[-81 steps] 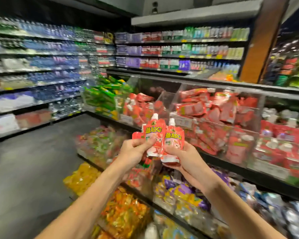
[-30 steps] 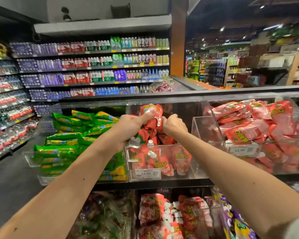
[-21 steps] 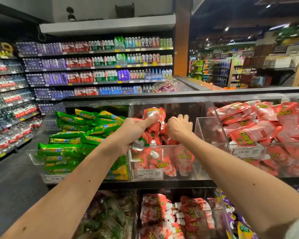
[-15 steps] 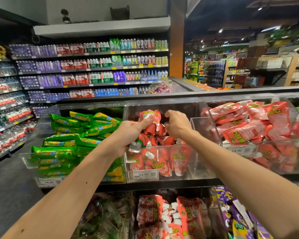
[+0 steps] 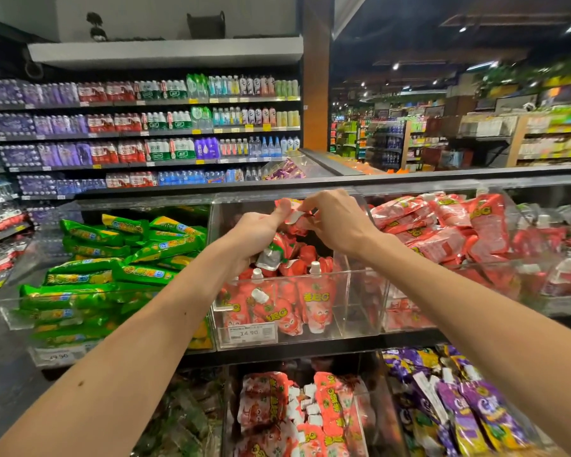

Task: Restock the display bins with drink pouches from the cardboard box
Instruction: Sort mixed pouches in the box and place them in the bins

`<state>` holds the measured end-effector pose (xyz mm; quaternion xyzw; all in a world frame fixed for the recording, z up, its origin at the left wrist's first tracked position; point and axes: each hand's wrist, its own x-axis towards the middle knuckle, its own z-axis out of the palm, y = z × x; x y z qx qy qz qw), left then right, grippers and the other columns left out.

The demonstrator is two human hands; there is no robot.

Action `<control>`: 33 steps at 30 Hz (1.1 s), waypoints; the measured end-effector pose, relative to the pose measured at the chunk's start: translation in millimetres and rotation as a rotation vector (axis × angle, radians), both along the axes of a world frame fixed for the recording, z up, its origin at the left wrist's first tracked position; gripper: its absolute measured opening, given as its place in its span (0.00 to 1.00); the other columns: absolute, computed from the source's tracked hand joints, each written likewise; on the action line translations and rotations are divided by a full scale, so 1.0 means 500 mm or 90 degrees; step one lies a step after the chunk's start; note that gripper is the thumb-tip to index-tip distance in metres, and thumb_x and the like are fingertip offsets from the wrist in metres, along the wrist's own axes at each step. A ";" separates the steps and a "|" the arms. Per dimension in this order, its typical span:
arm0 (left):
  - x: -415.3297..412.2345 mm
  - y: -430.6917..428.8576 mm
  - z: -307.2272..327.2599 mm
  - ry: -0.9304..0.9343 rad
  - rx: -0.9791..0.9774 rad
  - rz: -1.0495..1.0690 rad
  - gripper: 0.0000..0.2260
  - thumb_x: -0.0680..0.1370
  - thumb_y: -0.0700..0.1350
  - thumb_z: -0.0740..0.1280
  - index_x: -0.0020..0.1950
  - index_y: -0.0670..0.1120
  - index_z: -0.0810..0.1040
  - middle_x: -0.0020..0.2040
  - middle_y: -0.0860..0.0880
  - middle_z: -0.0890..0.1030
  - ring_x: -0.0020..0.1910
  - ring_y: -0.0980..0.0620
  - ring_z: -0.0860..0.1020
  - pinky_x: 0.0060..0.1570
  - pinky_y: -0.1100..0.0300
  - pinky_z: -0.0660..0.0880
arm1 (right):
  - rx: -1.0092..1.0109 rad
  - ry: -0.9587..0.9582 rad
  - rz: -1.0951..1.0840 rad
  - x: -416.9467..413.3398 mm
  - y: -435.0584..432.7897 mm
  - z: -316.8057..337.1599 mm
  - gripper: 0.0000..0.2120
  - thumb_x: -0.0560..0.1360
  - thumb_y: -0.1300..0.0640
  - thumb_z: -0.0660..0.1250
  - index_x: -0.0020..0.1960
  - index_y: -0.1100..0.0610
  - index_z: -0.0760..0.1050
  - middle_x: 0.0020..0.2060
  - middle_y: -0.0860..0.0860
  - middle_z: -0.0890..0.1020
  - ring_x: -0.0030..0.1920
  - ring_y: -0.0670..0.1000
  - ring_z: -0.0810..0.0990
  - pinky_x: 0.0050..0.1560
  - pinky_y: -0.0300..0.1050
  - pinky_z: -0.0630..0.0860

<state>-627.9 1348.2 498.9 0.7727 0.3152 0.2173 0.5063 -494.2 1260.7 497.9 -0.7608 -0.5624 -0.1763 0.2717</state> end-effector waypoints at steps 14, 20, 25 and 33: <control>-0.014 0.041 -0.020 -0.103 -0.054 0.008 0.20 0.77 0.32 0.54 0.58 0.41 0.83 0.61 0.44 0.80 0.58 0.43 0.79 0.51 0.54 0.76 | -0.230 -0.070 -0.184 0.022 0.099 -0.057 0.14 0.76 0.71 0.62 0.60 0.64 0.78 0.57 0.62 0.81 0.58 0.65 0.80 0.50 0.53 0.76; -0.042 0.036 -0.024 -0.150 -0.107 -0.008 0.21 0.76 0.30 0.54 0.60 0.40 0.81 0.65 0.43 0.78 0.44 0.49 0.80 0.33 0.61 0.78 | -0.353 -0.090 -0.194 0.046 0.133 -0.087 0.18 0.78 0.69 0.61 0.67 0.62 0.74 0.63 0.61 0.76 0.65 0.63 0.76 0.58 0.54 0.76; -0.060 0.035 -0.034 -0.211 -0.142 -0.013 0.24 0.76 0.28 0.56 0.65 0.47 0.77 0.62 0.38 0.79 0.40 0.48 0.81 0.31 0.58 0.79 | -0.328 -0.165 -0.158 0.046 0.133 -0.080 0.17 0.78 0.65 0.61 0.65 0.59 0.74 0.64 0.60 0.73 0.70 0.62 0.65 0.66 0.57 0.69; -0.062 -0.018 -0.048 -0.376 -0.287 -0.065 0.30 0.77 0.25 0.60 0.74 0.50 0.64 0.54 0.38 0.80 0.43 0.44 0.83 0.27 0.61 0.78 | 0.058 0.639 0.156 -0.051 -0.058 -0.054 0.21 0.79 0.44 0.66 0.59 0.61 0.78 0.47 0.55 0.85 0.42 0.52 0.83 0.48 0.53 0.81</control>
